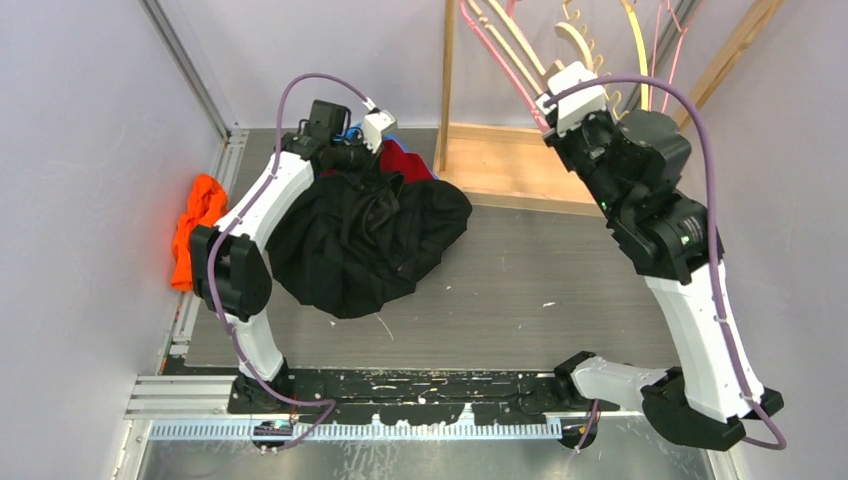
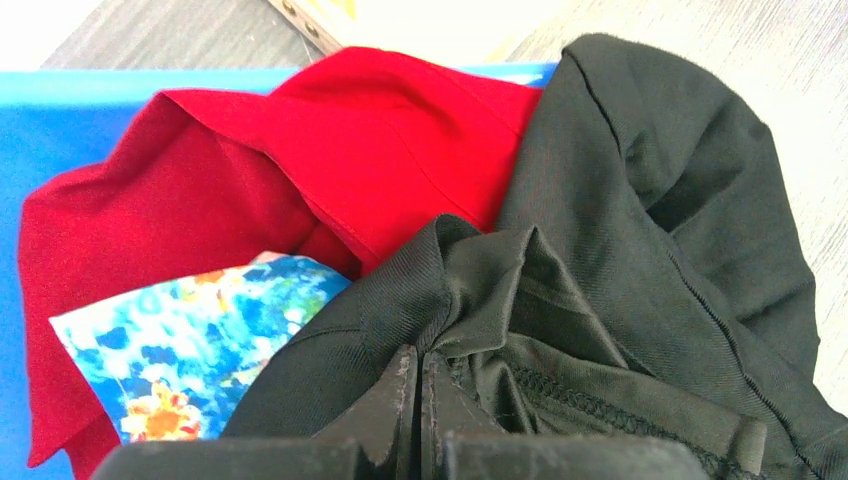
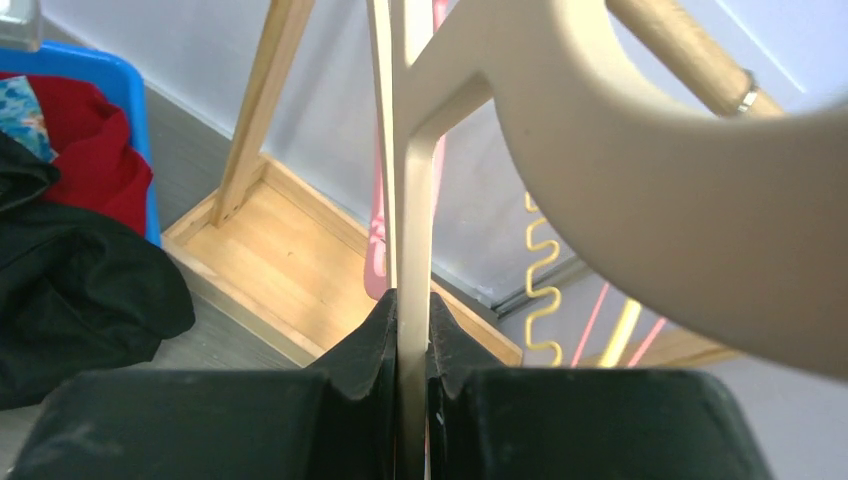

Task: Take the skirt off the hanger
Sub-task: Place the hanger at the clothesline.

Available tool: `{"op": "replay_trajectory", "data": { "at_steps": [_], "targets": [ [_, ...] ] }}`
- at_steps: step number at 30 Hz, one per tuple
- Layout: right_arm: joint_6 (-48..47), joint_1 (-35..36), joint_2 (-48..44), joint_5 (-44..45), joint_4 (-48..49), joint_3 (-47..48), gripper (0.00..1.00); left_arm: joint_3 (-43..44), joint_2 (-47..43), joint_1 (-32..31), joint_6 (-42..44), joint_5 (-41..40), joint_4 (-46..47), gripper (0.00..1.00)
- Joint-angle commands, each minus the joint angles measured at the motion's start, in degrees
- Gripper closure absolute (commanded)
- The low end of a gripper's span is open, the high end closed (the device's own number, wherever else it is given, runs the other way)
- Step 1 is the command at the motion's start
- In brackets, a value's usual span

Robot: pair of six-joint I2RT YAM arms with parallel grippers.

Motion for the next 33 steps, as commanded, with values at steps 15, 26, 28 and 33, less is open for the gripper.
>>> {"op": "replay_trajectory", "data": {
  "at_steps": [15, 26, 28, 33],
  "targets": [
    [-2.7, -1.5, -2.2, 16.6, 2.0, 0.8, 0.99, -1.8, -2.0, -0.1, -1.5, 2.5, 1.4, 1.00],
    [-2.0, -1.6, -6.1, 22.5, -3.0, -3.1, 0.99, -2.4, -1.9, 0.0, -1.8, 2.7, 1.5, 1.00],
    [-2.0, -1.6, -6.8, 23.3, -3.3, -3.8, 0.99, -2.3, -1.8, 0.0, -1.8, 2.7, 1.5, 1.00],
    [-1.6, -1.7, -4.9, 21.8, -0.5, -5.0, 0.99, -1.9, -1.2, 0.0, -2.2, 3.2, 1.7, 1.00]
  ]
}}
